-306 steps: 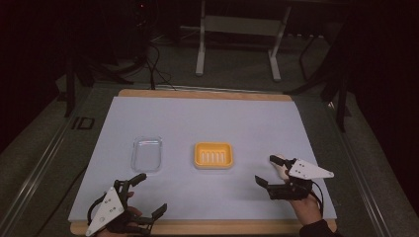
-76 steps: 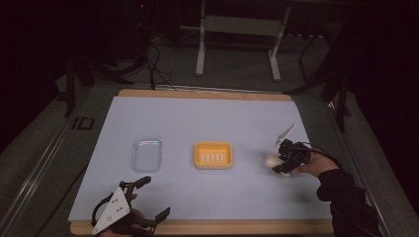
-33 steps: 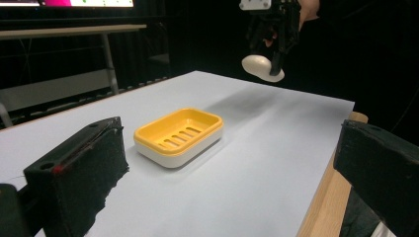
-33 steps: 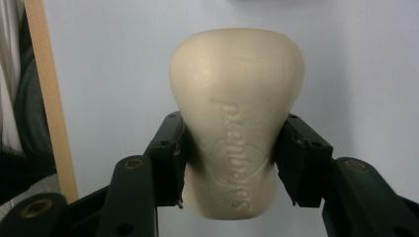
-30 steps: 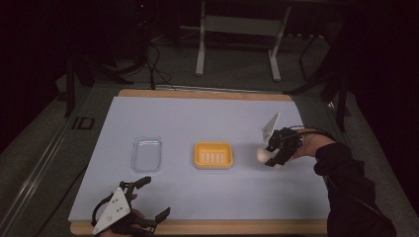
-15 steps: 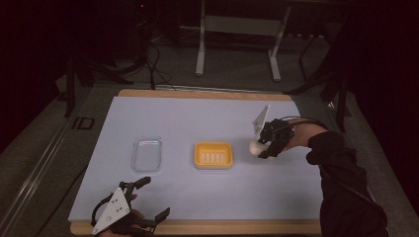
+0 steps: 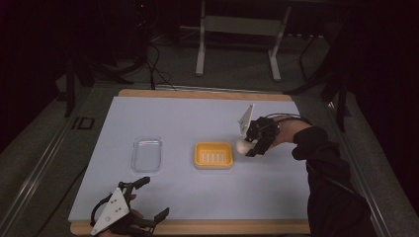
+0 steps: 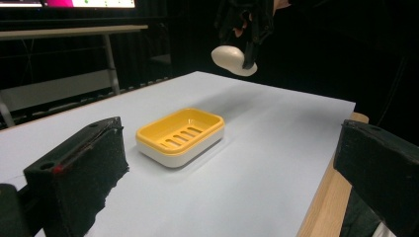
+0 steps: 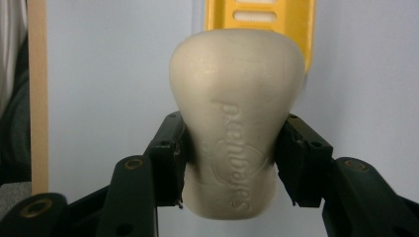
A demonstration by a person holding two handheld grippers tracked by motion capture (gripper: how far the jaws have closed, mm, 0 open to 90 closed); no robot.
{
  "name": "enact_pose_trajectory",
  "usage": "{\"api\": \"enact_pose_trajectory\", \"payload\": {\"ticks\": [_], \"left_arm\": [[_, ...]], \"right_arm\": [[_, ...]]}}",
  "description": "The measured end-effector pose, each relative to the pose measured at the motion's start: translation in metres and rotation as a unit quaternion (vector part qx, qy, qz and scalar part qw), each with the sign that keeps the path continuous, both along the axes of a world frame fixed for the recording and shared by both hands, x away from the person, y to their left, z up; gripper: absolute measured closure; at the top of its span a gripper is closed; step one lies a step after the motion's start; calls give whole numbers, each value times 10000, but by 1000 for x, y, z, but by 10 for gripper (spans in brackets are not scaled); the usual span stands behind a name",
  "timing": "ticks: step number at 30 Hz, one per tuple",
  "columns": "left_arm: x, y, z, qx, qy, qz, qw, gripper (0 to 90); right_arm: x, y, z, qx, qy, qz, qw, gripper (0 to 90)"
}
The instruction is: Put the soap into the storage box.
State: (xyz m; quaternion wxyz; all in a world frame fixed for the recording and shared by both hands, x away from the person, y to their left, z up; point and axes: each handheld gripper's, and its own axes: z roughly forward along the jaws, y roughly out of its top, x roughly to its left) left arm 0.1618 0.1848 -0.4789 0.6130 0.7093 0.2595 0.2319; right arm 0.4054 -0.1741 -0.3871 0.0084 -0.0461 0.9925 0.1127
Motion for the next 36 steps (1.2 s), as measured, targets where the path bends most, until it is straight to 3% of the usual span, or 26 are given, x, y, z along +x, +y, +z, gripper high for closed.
{"api": "enact_pose_trajectory", "payload": {"ticks": [21,36], "left_arm": [[-1,1,0,7,-2,-5,10000,0],[-1,2,0,-13,3,-20,10000,0]], "right_arm": [[9,47,-17,193,-32,306,9993,497],[12,70,-14,494,-130,469,9976,497]]}}
